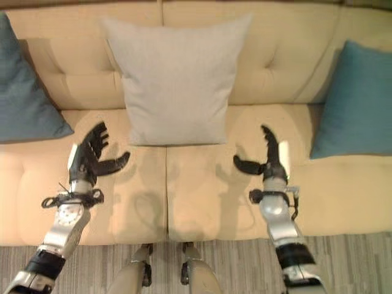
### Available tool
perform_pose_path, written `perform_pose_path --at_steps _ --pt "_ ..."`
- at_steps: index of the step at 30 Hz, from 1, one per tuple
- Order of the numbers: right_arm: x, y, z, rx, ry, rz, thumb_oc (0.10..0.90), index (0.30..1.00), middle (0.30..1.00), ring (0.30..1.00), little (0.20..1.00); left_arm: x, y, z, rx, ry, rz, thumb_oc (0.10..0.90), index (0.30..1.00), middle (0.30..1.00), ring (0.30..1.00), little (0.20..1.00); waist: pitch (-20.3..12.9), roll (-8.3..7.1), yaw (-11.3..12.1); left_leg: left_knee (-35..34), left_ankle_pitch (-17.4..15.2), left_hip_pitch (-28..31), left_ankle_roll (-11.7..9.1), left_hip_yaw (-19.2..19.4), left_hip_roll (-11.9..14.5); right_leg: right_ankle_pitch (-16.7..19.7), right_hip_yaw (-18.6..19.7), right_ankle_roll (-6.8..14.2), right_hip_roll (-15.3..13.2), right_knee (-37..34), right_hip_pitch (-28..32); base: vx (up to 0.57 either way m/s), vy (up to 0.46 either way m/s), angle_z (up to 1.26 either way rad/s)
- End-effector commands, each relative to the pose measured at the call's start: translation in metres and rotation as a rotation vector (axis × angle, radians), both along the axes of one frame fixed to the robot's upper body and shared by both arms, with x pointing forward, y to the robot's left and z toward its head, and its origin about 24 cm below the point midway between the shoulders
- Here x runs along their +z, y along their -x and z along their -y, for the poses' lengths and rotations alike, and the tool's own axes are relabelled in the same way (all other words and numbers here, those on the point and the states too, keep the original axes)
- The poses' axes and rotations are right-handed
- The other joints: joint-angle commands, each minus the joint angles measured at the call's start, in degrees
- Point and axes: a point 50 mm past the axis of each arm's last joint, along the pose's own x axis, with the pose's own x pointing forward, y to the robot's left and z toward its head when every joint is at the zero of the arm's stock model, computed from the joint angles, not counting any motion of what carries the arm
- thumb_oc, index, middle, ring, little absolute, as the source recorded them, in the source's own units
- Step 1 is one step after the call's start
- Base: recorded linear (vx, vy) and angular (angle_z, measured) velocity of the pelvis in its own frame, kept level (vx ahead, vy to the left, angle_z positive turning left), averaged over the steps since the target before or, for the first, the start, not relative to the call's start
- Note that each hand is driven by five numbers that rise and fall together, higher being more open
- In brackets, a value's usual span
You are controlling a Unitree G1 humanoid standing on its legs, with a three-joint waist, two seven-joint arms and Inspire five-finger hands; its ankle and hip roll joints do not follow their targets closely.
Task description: Pick up all the scattered cushions and arrange them neatly on the sofa.
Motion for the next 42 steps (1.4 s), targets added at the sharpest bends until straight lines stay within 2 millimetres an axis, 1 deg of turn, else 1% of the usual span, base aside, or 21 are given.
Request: perform_pose_path --at_steps 1,4,7,8,9,10,11,12,15,17,21,22,23,25,26,28,29,30,32,35,42 --pt "-0.016 0.026 0.019 0.011 0.051 -0.062 0.8 0.9 0.9 0.9 0.9 -0.032 0.026 -0.025 0.035 -0.092 -0.142 0.8 0.9 0.9 0.9 0.9 -6.77 -1.35 -0.86 0.07 -5.82 3.39 -3.08 2.53 1.76 -4.54 1.85 4.02 -2.73 0.22 2.97 0.0 0.0 0.0" --pt "-0.061 0.058 0.022 0.004 0.034 -0.277 0.8 0.9 0.9 0.9 0.9 -0.086 0.069 -0.042 0.104 -0.119 -0.42 0.8 0.9 0.9 0.9 0.9 -7.48 -1.42 -1.32 0.07 -6.32 6.39 -2.67 2.91 2.04 -5.07 2.03 3.83 -2.53 0.29 5.86 -0.01 0.004 0.0" --pt "-0.102 0.09 0.022 0.006 0.03 -0.494 0.8 0.9 0.9 0.9 0.9 -0.127 0.11 -0.055 0.143 -0.199 -0.682 0.8 0.9 0.9 0.9 0.9 -7.99 -1.65 -1.6 0.07 -6.65 9.81 -2.57 3.74 2.59 -5.71 2.06 3.68 -2.47 0.75 8.81 -0.04 0.011 -0.15" --pt "-0.112 0.097 0.021 0.006 0.014 -0.546 0.8 0.9 0.9 0.9 0.9 -0.137 0.121 -0.057 0.156 -0.209 -0.745 0.8 0.9 0.9 0.9 0.9 -8.12 -1.74 -1.67 0.07 -6.82 10.84 -2.39 3.98 2.7 -5.93 2.13 3.53 -2.4 1.04 9.64 -0.03 0.005 -0.22" --pt "-0.112 0.097 0.021 0.006 0.014 -0.545 0.8 0.9 0.9 0.9 0.9 -0.137 0.121 -0.057 0.156 -0.21 -0.745 0.8 0.9 0.9 0.9 0.9 -7.99 -1.75 -1.64 0.07 -6.85 10.98 -2.39 4.02 2.7 -5.95 2.16 3.54 -2.4 1.04 9.77 -0.05 -0.01 -0.15" --pt "-0.132 0.116 0.021 0.006 0.026 -0.672 0.8 0.9 0.9 0.9 0.9 -0.154 0.145 -0.059 0.181 -0.2 -0.872 0.8 0.9 0.9 0.9 0.9 -8.45 -1.96 -1.5 0.07 -6.96 12.5 -2.21 4.2 2.89 -6.55 2.35 3.24 -2.07 1.62 11.04 -0.05 -0.013 -0.07" --pt "-0.132 0.116 0.021 0.006 0.026 -0.672 0.8 0.9 0.9 0.9 0.9 -0.154 0.145 -0.059 0.181 -0.2 -0.872 0.8 0.9 0.9 0.9 0.9 -8.45 -1.96 -1.5 0.07 -6.96 12.5 -2.21 4.2 2.89 -6.55 2.35 3.24 -2.07 1.62 11.04 -0.05 -0.034 -0.01" --pt "-0.147 0.133 0.018 -0.004 0.005 -0.756 0.8 0.9 0.9 0.9 0.9 -0.166 0.164 -0.06 0.204 -0.191 -0.964 0.8 0.9 0.9 0.9 0.9 -8.94 -2.22 -1.49 0.07 -7.31 14.15 -2.1 4.53 3.12 -7.12 2.62 2.93 -1.8 1.76 12.6 -0.01 -0.042 0.0" --pt "-0.162 0.154 0.018 -0.031 -0.014 -0.858 0.8 0.9 0.9 0.9 0.9 -0.176 0.183 -0.059 0.224 -0.169 -1.063 0.8 0.9 0.9 0.9 0.9 -9.35 -2.57 -1.46 0.07 -7.3 15.55 -2.35 4.53 3.86 -8.18 2.65 2.38 -1.13 2.15 14.1 -0.03 -0.077 -0.04" --pt "-0.171 0.165 0.015 -0.042 -0.023 -0.924 0.8 0.9 0.9 0.9 0.9 -0.178 0.184 -0.058 0.212 -0.189 -1.085 0.8 0.9 0.9 0.9 0.9 -8.92 -2.85 -1.39 0.32 -6.75 15.51 -2.74 4.47 4.82 -9.08 2.63 1.69 -0.3 2.49 14.61 -0.08 -0.106 -0.05" --pt "-0.176 0.169 0.014 -0.038 -0.015 -0.963 0.8 0.9 0.9 0.9 0.9 -0.177 0.177 -0.057 0.19 -0.207 -1.07 0.8 0.9 0.9 0.9 0.9 -8.08 -3.31 -1.35 3.97 -6.78 13.74 -3.15 4.36 5.5 -9.32 2.07 1.17 -0.1 2.22 14.8 -0.13 -0.081 0.07" --pt "-0.176 0.167 0.015 -0.044 -0.012 -0.967 0.8 0.9 0.9 0.9 0.9 -0.174 0.165 -0.054 0.165 -0.224 -1.038 0.8 0.9 0.9 0.9 0.9 -6.39 -4.26 -1.05 10.89 -8.27 10.28 -3.22 4.26 5.45 -9.05 1.61 0.65 -0.66 2.4 14.47 -0.23 -0.064 0.16" --pt "-0.177 0.166 0.015 -0.047 -0.013 -0.975 0.8 0.9 0.9 0.9 0.9 -0.174 0.163 -0.052 0.162 -0.222 -1.031 0.8 0.9 0.9 0.9 0.9 -5.97 -4.61 -0.99 13.72 -9.37 9.12 -2.98 3.93 5.41 -8.8 1.39 0.52 -0.99 2.61 14.01 -0.29 -0.068 0.21" --pt "-0.179 0.167 0.015 -0.056 -0.008 -0.997 0.8 0.9 0.9 0.9 0.9 -0.176 0.161 -0.048 0.149 -0.223 -1.035 0.8 0.9 0.9 0.9 0.9 -5.74 -5.54 -0.85 18.41 -12.54 9.15 -2.04 3.17 4.02 -7.74 1.29 0.58 -2.18 3.11 12.99 -0.15 -0.003 0.11" --pt "-0.179 0.166 0.015 -0.056 -0.008 -0.997 0.8 0.9 0.9 0.9 0.9 -0.176 0.161 -0.048 0.149 -0.223 -1.035 0.8 0.9 0.9 0.9 0.9 -5.67 -5.44 -0.85 18.8 -12.81 9.02 -2.04 3.12 4.12 -7.77 1.26 0.59 -2.09 3.12 13.05 -0.09 0.019 -0.03" --pt "-0.182 0.171 0.016 -0.076 -0.007 -1.03 0.8 0.9 0.9 0.9 0.9 -0.18 0.164 -0.041 0.135 -0.204 -1.057 0.8 0.9 0.9 0.9 0.9 -6.52 -5.39 -1.44 22.65 -15.8 11.47 -1.28 1.87 3.19 -7.02 1.47 0.82 -2.68 3.73 12.07 -0.12 0.112 -0.01" --pt "-0.184 0.175 0.016 -0.087 -0.021 -1.049 0.8 0.9 0.9 0.9 0.9 -0.182 0.166 -0.038 0.137 -0.184 -1.062 0.8 0.9 0.9 0.9 0.9 -7.44 -4.28 -2.23 20.86 -16.28 15.15 -1.47 1.06 2.85 -6.62 1.51 1.09 -2.44 4.54 10.78 -0.1 0.149 0.01" --pt "-0.184 0.175 0.016 -0.087 -0.021 -1.049 0.8 0.9 0.9 0.9 0.9 -0.182 0.166 -0.038 0.137 -0.183 -1.062 0.8 0.9 0.9 0.9 0.9 -7.35 -4.22 -2.18 20.71 -16.3 15.38 -1.5 1.1 2.92 -6.67 1.53 1.08 -2.36 4.56 10.91 -0.1 0.201 0.07" --pt "-0.187 0.177 0.015 -0.1 -0.038 -1.071 0.8 0.9 0.9 0.9 0.9 -0.182 0.161 -0.033 0.127 -0.175 -1.048 0.8 0.9 0.9 0.9 0.9 -7.93 -3.36 -2.94 15.53 -18.43 18.03 -1.06 -0.34 0.91 -5.8 2.07 1.81 -2.49 5.49 9.41 -0.1 0.168 0.18" --pt "-0.189 0.177 0.012 -0.102 -0.041 -1.088 0.8 0.9 0.9 0.9 0.9 -0.18 0.157 -0.034 0.128 -0.179 -1.036 0.8 0.9 0.9 0.9 0.9 -7.96 -3.39 -3.09 11.34 -20.3 19.42 0.22 -0.3 -0.48 -4.18 2.6 2.6 -3.25 6.27 7.23 -0.11 0.149 -0.01" --pt "-0.192 0.171 0.003 -0.076 -0.02 -1.116 0.8 0.9 0.9 0.9 0.9 -0.178 0.151 -0.037 0.156 -0.173 -1.022 0.8 0.9 0.9 0.9 0.9 -6.86 -4.48 -1.89 8.3 -18.99 17.94 2.46 -0.7 -4.14 0.89 2.88 5.69 -5.86 5.12 3.14 -0.17 0.15 -0.14"
